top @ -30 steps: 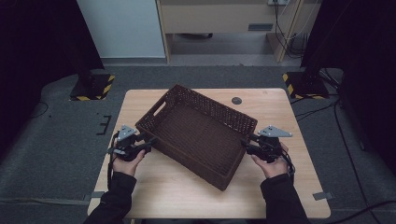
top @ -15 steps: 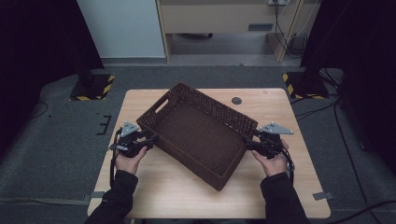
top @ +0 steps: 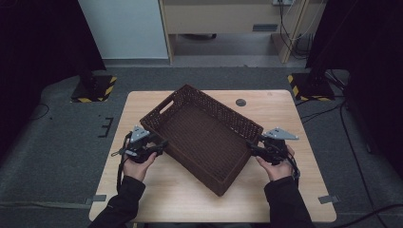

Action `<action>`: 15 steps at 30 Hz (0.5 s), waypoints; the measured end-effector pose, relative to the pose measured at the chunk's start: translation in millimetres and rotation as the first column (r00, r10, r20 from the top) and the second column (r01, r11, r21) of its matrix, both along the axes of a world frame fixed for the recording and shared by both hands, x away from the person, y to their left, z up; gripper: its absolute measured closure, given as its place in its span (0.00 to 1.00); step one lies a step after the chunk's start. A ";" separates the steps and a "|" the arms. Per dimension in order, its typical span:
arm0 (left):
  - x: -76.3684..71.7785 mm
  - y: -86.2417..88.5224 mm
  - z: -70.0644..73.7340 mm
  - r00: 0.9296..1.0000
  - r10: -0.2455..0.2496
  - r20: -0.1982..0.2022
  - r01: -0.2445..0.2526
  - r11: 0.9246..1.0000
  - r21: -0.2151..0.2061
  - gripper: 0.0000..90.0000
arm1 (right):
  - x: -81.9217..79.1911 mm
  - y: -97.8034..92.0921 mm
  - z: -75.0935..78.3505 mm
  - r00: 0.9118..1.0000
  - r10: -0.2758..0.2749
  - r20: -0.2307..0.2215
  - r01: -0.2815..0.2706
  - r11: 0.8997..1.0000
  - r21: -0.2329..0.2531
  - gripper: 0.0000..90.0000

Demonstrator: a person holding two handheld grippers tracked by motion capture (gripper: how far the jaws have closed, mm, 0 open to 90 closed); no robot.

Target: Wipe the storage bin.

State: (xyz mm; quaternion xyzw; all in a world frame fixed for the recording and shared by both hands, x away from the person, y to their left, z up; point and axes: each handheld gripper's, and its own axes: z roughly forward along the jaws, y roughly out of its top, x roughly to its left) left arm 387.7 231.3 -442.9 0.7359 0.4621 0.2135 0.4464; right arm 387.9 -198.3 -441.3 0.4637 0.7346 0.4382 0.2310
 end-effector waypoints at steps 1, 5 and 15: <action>1.1 1.2 -0.3 1.000 -0.002 -0.007 0.002 1.000 -0.011 0.47 | 1.0 -1.0 1.4 1.000 0.000 0.009 0.000 1.000 0.002 0.50; 3.1 2.4 -0.6 1.000 0.001 -0.009 -0.001 1.000 -0.013 0.47 | 5.6 -6.4 6.4 0.999 -0.016 0.051 0.016 1.000 0.006 0.49; 10.8 3.9 -2.2 1.000 0.014 -0.004 -0.014 1.000 0.019 0.47 | 26.6 -12.2 -3.6 0.998 -0.027 0.059 0.029 0.999 -0.042 0.49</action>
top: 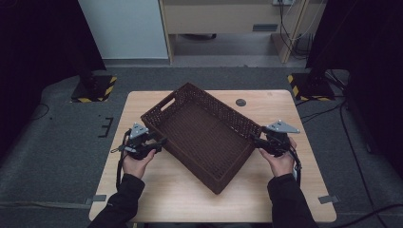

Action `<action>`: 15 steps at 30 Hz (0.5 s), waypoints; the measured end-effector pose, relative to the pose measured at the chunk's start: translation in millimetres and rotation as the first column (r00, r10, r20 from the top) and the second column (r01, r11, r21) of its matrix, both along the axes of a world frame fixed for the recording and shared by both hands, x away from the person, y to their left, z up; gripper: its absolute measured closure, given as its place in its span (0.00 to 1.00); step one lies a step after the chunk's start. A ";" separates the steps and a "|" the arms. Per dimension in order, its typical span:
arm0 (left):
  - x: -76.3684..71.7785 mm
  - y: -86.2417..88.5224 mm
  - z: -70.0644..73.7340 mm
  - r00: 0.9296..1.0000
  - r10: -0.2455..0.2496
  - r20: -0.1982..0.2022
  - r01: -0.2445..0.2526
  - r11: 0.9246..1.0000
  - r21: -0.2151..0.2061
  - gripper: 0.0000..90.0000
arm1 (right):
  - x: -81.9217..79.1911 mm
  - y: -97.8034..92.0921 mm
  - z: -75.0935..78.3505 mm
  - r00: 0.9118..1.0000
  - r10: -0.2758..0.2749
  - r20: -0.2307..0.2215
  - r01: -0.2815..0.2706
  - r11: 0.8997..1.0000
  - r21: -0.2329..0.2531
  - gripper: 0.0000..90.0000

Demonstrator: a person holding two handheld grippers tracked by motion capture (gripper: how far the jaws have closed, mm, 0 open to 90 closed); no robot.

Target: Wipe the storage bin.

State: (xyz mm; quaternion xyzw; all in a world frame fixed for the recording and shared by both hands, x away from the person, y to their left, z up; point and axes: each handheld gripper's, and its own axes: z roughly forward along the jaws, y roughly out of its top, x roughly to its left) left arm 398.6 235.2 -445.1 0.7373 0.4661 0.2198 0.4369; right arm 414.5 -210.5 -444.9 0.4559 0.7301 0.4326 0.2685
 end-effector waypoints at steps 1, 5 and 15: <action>-1.1 -1.3 0.6 1.000 0.003 0.003 -0.003 1.000 0.008 0.48 | -0.2 0.1 0.2 1.000 -0.004 -0.004 0.004 1.000 0.001 0.50; -6.6 -6.6 4.8 1.000 -0.012 0.018 0.012 1.000 -0.002 0.48 | -2.8 0.0 0.6 1.000 -0.010 -0.027 0.011 1.000 0.022 0.52; -12.6 -14.3 7.3 0.999 -0.017 0.030 0.017 1.000 -0.004 0.46 | -25.1 0.6 1.1 1.000 0.005 -0.031 -0.003 0.998 0.060 0.52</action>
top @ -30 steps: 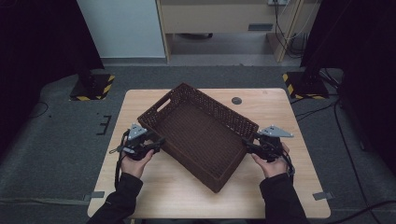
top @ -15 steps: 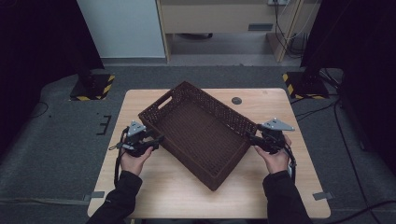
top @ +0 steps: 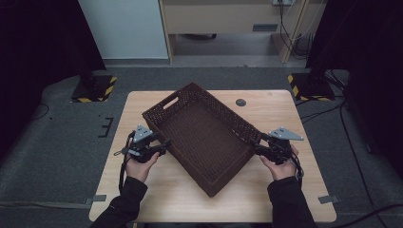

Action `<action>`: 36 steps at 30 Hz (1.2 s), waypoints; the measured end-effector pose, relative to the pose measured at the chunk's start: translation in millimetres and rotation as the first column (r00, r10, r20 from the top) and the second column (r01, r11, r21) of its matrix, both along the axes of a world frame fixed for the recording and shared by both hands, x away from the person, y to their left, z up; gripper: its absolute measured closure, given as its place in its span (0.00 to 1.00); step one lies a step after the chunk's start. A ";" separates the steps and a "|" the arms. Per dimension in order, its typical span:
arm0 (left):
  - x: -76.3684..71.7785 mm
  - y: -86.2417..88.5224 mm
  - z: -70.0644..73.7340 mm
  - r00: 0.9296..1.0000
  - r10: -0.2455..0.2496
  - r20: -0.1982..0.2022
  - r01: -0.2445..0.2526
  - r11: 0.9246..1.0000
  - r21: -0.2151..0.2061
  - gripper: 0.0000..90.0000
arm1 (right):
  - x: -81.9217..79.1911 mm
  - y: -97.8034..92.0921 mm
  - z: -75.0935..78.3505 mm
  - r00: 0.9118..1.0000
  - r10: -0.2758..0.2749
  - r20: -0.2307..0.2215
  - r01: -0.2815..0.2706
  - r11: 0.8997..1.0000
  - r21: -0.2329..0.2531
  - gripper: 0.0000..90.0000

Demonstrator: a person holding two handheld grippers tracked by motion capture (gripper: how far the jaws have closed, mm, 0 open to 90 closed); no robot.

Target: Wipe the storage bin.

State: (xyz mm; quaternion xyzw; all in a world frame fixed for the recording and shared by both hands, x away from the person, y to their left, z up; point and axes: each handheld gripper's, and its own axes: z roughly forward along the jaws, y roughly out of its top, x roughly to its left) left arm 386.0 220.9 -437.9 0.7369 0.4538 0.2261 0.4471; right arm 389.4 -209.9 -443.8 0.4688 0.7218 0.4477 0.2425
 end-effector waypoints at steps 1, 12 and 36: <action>0.4 0.7 -0.4 1.000 0.002 -0.006 -0.002 1.000 0.003 0.46 | -1.2 -0.2 1.4 1.000 0.012 -0.003 -0.012 1.000 -0.010 0.52; 6.4 7.1 -4.3 1.000 0.017 -0.020 -0.017 1.000 0.000 0.45 | 20.4 -8.0 0.6 1.000 -0.009 0.025 0.010 0.997 -0.076 0.53; -1.1 -5.1 -3.1 1.000 0.012 -0.004 -0.012 1.000 0.001 0.44 | 6.1 5.6 -1.4 0.992 0.123 -0.034 -0.125 0.989 -0.076 0.82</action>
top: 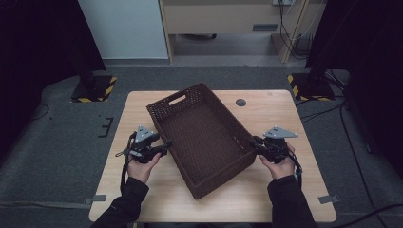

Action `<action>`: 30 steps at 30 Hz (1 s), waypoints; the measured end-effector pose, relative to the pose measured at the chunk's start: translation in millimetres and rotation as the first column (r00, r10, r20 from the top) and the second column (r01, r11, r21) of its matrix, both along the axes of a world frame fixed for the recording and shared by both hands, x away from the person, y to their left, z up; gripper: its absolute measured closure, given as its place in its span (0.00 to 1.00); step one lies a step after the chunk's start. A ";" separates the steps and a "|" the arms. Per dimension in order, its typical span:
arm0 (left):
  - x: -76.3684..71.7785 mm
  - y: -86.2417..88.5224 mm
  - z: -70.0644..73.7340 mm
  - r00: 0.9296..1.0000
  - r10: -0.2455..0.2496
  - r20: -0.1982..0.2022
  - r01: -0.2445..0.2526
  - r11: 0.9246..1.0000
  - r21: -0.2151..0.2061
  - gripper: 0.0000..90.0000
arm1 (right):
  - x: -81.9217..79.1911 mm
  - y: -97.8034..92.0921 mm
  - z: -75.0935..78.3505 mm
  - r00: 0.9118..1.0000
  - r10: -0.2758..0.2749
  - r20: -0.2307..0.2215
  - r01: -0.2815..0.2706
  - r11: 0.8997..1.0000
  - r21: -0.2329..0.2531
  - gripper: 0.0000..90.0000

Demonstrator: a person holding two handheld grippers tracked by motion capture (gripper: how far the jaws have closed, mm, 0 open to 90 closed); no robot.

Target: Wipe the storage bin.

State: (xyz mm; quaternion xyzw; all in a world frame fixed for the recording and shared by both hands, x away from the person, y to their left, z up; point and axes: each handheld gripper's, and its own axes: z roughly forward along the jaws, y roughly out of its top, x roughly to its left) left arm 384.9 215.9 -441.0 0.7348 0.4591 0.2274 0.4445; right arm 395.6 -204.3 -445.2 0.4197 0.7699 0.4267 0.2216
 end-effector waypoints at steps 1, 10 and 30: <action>-0.4 -0.7 0.1 1.000 -0.004 -0.007 0.004 1.000 -0.001 0.44 | -1.4 2.3 0.0 1.000 -0.003 0.015 0.003 1.000 -0.031 0.83; -3.4 -8.1 -3.3 1.000 -0.009 -0.020 0.010 0.999 0.048 0.44 | -19.7 10.2 6.1 0.999 0.047 -0.025 -0.048 0.998 -0.047 0.79; -2.4 -3.4 -4.7 1.000 0.000 -0.010 0.001 0.998 0.064 0.48 | -15.0 24.1 2.0 0.998 0.059 -0.028 -0.060 0.998 -0.024 0.83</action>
